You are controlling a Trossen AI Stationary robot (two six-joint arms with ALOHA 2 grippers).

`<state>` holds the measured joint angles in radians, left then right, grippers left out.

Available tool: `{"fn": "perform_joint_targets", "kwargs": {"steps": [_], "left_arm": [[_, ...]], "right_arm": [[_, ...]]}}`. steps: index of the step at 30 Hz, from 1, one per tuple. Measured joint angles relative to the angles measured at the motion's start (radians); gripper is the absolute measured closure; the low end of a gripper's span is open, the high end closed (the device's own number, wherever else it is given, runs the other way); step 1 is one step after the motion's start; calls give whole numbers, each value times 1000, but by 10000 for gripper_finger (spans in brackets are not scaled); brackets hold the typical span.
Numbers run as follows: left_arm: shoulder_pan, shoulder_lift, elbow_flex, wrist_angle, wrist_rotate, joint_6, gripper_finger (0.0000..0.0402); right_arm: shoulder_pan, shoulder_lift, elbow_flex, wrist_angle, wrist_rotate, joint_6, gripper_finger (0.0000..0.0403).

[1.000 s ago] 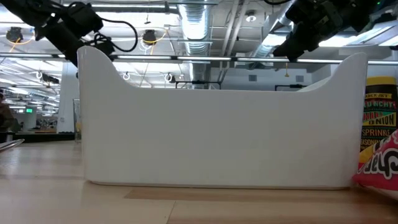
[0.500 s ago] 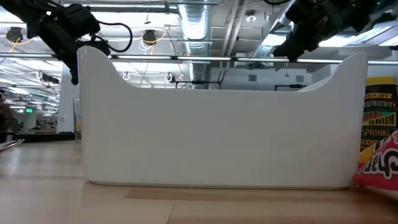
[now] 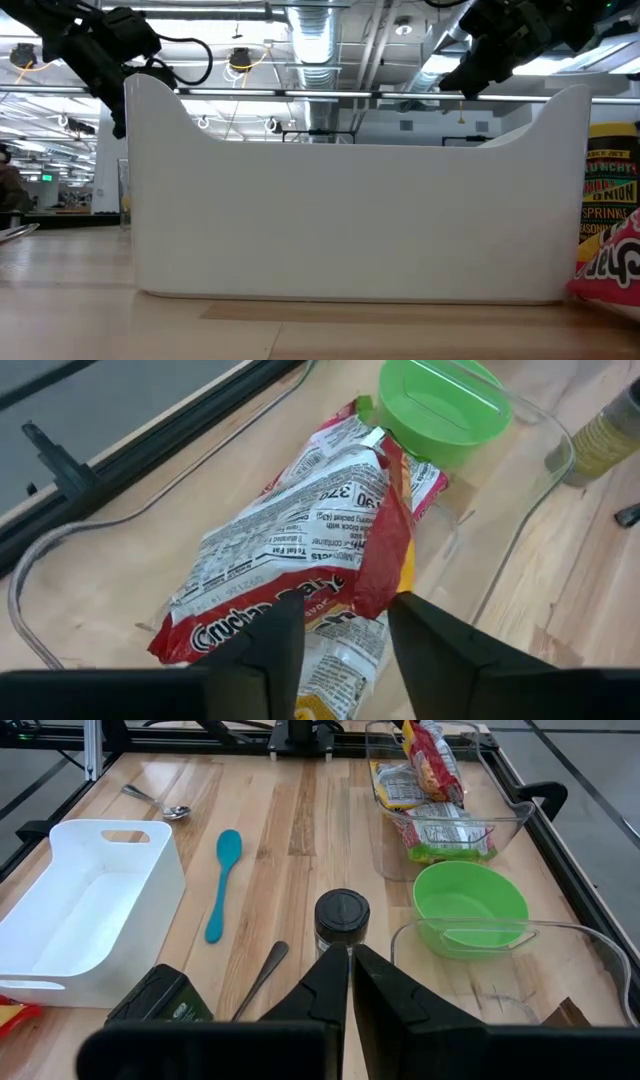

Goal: Pick & Place Food Item
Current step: Put the red noodle pack into the left transparent bin

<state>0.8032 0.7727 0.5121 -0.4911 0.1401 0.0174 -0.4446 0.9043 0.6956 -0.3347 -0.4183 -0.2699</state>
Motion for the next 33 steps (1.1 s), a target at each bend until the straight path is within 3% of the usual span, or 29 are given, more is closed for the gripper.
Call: {"fn": "perform_joint_targets", "kwargs": {"steps": [7, 16, 25, 29, 33], "left_arm": [[0, -1, 0, 0, 0, -26, 237], [0, -24, 0, 0, 2, -59, 242], [0, -121, 0, 16, 105, -104, 243], [0, -131, 0, 139, 104, -155, 249], [-6, -104, -29, 397, 104, -210, 256]], "right_arm": [[0, 0, 0, 0, 0, 0, 390], [0, 0, 0, 0, 0, 0, 390], [0, 0, 0, 0, 0, 0, 390], [0, 0, 0, 0, 0, 0, 390], [0, 0, 0, 0, 0, 0, 390]]}}
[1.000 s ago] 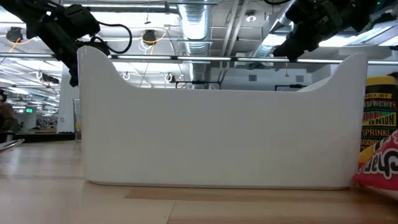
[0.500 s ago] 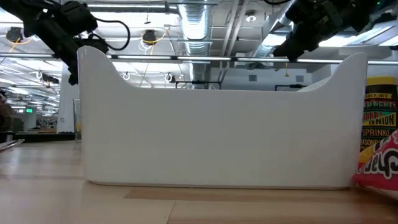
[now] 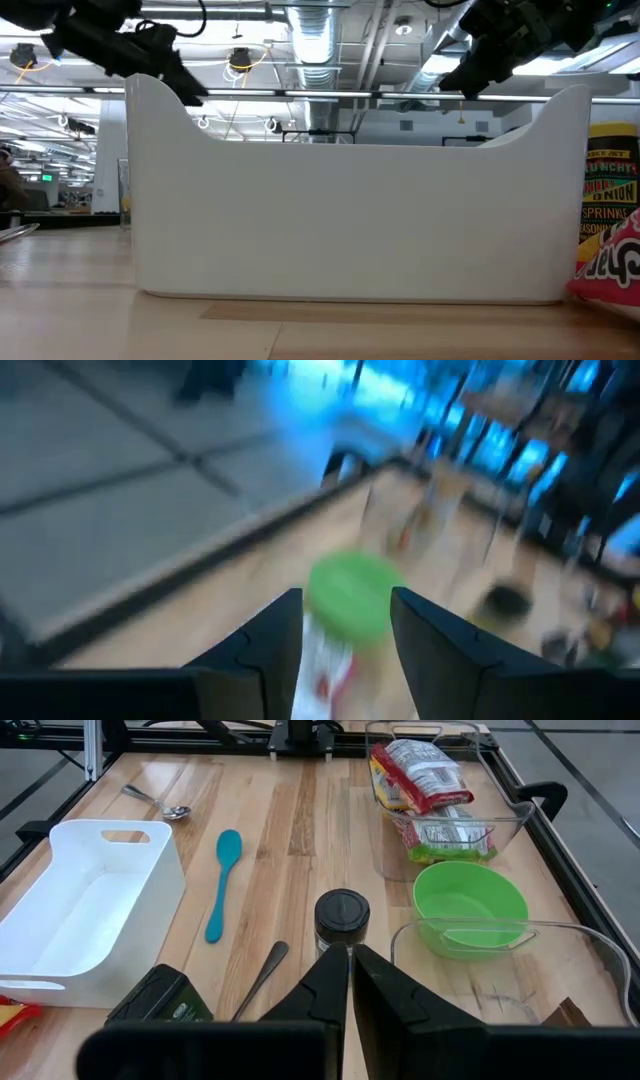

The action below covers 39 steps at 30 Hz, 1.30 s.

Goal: Pick & Place Food Item
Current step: Put the red noodle pack into the left transparent bin

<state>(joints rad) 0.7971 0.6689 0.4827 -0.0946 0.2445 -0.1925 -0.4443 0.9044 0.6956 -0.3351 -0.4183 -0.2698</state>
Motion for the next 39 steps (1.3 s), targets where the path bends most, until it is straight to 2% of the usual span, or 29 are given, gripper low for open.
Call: {"fn": "perform_joint_targets", "kwargs": {"steps": [5, 11, 19, 21, 24, 29, 33, 39], "left_arm": [[-39, 108, -53, 254, 0, -57, 270], [-94, 291, -54, 344, -12, -51, 304], [-122, 469, -15, 363, -33, 10, 378], [-132, 496, -1, 355, -35, 17, 395], [-154, 532, 34, 284, -45, 51, 397], [-202, 561, 99, 33, -193, 113, 400], [-242, 563, 123, -63, -315, 141, 400], [-269, 564, 127, -125, -332, 141, 401]], "right_arm": [[0, 0, 0, 0, 0, 0, 390], [0, 0, 0, 0, 0, 0, 390], [0, 0, 0, 0, 0, 0, 390], [0, 0, 0, 0, 0, 0, 390], [0, 0, 0, 0, 0, 0, 390], [0, 0, 0, 0, 0, 0, 390], [0, 0, 0, 0, 0, 0, 390], [0, 0, 0, 0, 0, 0, 390]]}}
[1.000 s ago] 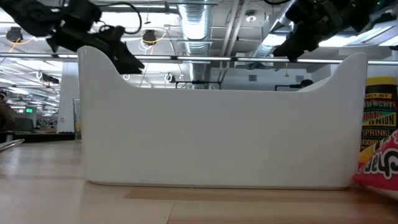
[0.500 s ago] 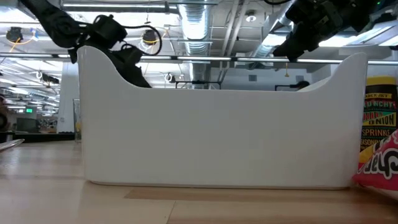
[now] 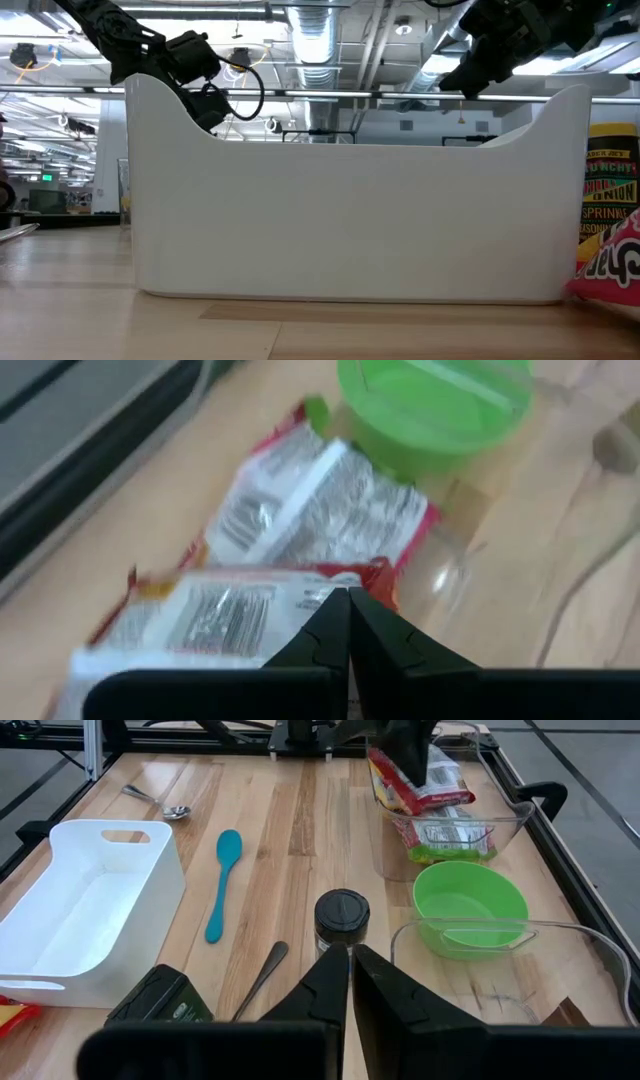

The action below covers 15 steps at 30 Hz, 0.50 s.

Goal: Pick & Place Food Item
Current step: Put the red noodle pack into the left transparent bin

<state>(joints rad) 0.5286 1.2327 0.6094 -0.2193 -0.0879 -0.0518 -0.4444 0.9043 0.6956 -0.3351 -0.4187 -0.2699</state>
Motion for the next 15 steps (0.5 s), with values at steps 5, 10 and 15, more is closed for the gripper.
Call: {"fn": "perform_joint_targets", "kwargs": {"steps": [5, 10, 15], "left_arm": [[-14, 0, 0, -88, -54, -10, 401], [-18, -3, 0, -147, -81, -16, 401], [-18, -3, 0, -153, -97, -40, 401]], "right_arm": [[0, 0, 0, 0, 0, 0, 390], [0, 0, 0, 0, 0, 0, 390], [0, 0, 0, 0, 0, 0, 390]]}}
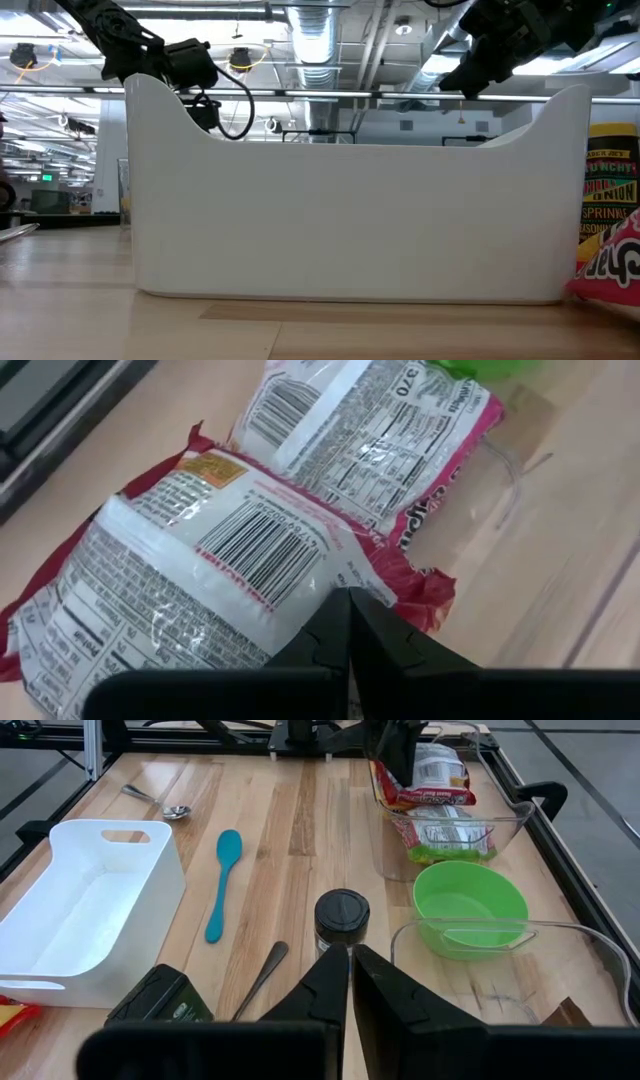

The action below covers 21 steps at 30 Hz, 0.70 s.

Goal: Pick & Place Food Item
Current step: Put the red noodle pack into the left transparent bin

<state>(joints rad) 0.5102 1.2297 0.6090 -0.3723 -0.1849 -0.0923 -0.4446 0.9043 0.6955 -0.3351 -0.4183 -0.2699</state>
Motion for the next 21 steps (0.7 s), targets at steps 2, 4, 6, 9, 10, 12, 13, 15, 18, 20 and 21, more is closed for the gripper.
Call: {"fn": "perform_joint_targets", "kwargs": {"steps": [2, 4, 6, 9, 10, 12, 13, 15, 18, 20, 21], "left_arm": [[0, 0, 0, -10, -1, -14, 401], [0, 0, 0, -19, -1, -31, 401], [0, -7, 0, -33, -1, -46, 401], [1, -28, 0, -46, -13, -49, 401], [1, -43, 0, -56, -19, -53, 401], [1, -74, 0, -56, -30, -55, 401], [1, -93, 0, -63, -37, -56, 401], [1, -128, 0, -60, -41, -71, 401], [3, -170, 0, -59, -43, -77, 401], [2, -187, 0, -48, -58, -85, 401], [2, -191, 0, -43, -69, -95, 401]], "right_arm": [[0, 0, 0, 0, 0, 0, 390], [0, 0, 0, 0, 0, 0, 390], [0, 0, 0, 0, 0, 0, 390], [0, 0, 0, 0, 0, 0, 390], [0, 0, 0, 0, 0, 0, 390], [0, 0, 0, 0, 0, 0, 390], [0, 0, 0, 0, 0, 0, 390], [0, 0, 0, 0, 0, 0, 390], [0, 0, 0, 0, 0, 0, 390], [0, 0, 0, 0, 0, 0, 390], [0, 0, 0, 0, 0, 0, 390]]}}
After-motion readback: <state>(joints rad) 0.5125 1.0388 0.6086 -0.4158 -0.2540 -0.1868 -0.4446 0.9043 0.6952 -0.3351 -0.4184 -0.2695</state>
